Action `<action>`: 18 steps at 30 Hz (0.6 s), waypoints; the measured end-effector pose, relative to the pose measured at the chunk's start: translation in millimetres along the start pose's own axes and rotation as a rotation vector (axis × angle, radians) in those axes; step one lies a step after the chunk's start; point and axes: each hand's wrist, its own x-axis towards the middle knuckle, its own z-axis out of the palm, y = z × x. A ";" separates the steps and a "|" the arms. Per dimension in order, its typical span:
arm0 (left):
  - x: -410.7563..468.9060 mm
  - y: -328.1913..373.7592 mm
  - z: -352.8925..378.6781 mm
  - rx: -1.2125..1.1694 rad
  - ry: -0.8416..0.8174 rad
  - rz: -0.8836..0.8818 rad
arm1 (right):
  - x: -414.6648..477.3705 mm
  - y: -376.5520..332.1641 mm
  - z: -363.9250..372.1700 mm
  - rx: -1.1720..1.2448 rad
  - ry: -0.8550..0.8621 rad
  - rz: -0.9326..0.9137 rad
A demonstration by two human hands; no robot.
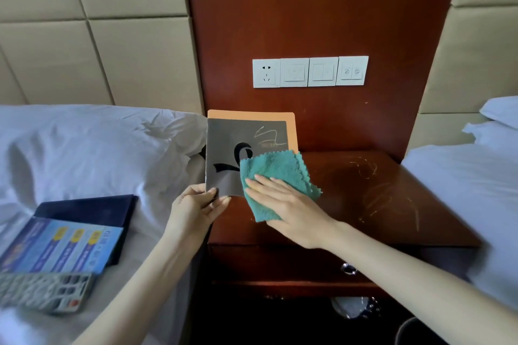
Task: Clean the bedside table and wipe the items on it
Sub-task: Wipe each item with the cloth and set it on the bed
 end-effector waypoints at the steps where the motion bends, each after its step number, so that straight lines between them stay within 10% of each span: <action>1: -1.2 0.4 0.8 0.000 -0.002 -0.001 | -2.6 4.9 -3.6 -0.039 -0.014 -0.030; 13: -3.3 0.5 -1.0 0.007 0.006 0.013 | -29.4 58.1 -22.4 -0.193 0.098 0.020; 18: 5.7 6.6 -15.9 -0.001 0.090 0.037 | -28.3 67.5 -32.2 0.265 0.384 0.514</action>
